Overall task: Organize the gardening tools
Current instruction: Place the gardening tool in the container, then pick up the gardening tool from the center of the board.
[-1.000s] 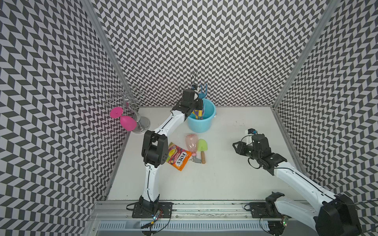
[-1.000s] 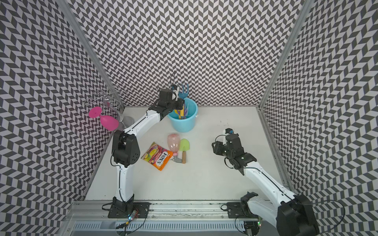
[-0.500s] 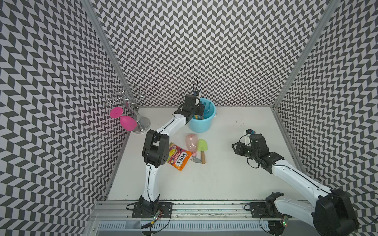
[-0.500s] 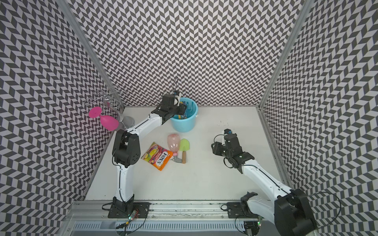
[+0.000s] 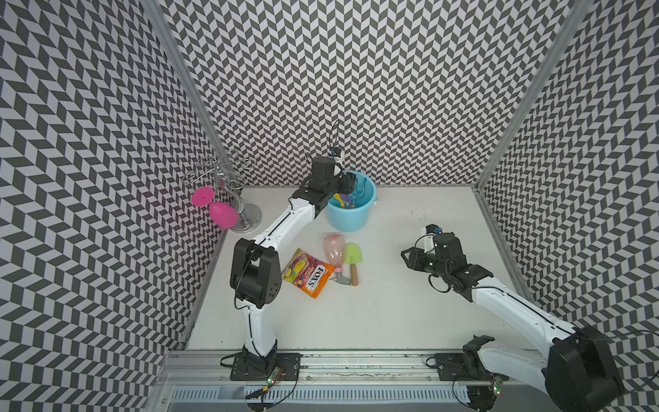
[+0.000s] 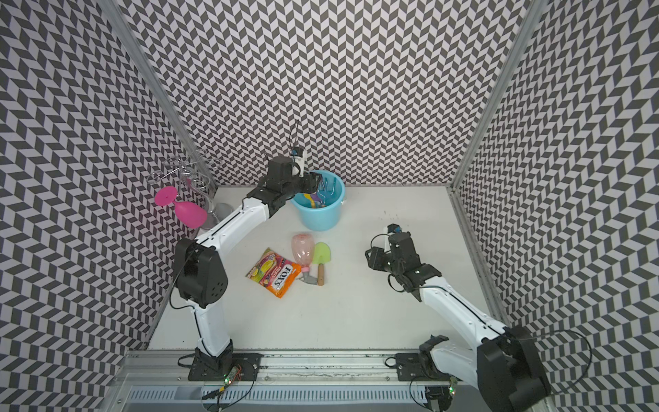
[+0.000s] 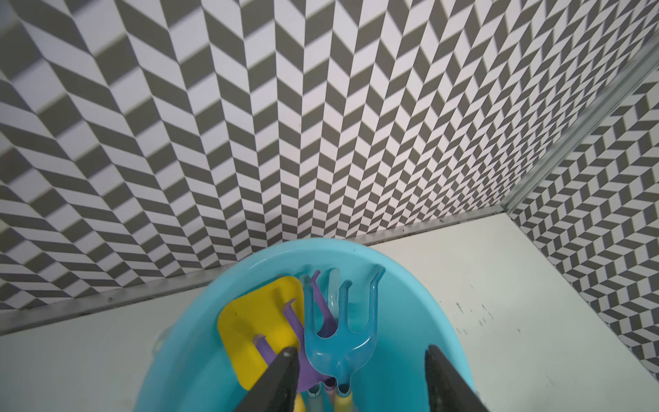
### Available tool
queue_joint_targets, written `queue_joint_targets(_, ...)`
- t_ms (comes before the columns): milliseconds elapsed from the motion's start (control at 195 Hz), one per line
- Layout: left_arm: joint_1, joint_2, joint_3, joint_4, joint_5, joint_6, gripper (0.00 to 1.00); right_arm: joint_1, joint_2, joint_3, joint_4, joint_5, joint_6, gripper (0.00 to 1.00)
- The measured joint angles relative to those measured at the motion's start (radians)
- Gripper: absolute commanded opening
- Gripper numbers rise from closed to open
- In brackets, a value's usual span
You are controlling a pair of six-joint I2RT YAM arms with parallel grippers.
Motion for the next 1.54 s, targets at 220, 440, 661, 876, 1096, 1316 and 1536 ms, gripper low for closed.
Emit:
queue_joint_targets(220, 0.000, -0.184, -0.131, -0.013, -0.025, -0.002, 0.62, 0.035, 0.048, 0.044, 0.019, -0.017, -0.001, 0.49)
queue_joint_targets(440, 0.000, -0.322, -0.388, -0.024, -0.036, -0.028, 0.63, 0.115, 0.119, 0.089, 0.028, -0.026, -0.003, 0.49)
queue_joint_targets(661, 0.000, -0.452, -0.583, -0.049, -0.041, -0.062, 0.63, 0.186, 0.198, 0.138, 0.029, -0.026, -0.003, 0.49)
queue_joint_targets(876, 0.000, -0.575, -0.712, -0.064, -0.058, -0.100, 0.63, 0.235, 0.264, 0.188, 0.024, -0.030, -0.004, 0.49)
queue_joint_targets(1096, 0.001, -0.623, -0.803, -0.079, -0.076, -0.140, 0.66, 0.268, 0.350, 0.236, 0.016, -0.035, -0.014, 0.49)
queue_joint_targets(1316, 0.003, -0.654, -0.867, -0.088, -0.079, -0.175, 0.66, 0.307, 0.417, 0.285, -0.005, -0.034, -0.031, 0.49)
queue_joint_targets(1536, 0.007, -0.666, -0.894, -0.090, -0.078, -0.187, 0.67, 0.332, 0.480, 0.312, -0.027, -0.031, -0.042, 0.48)
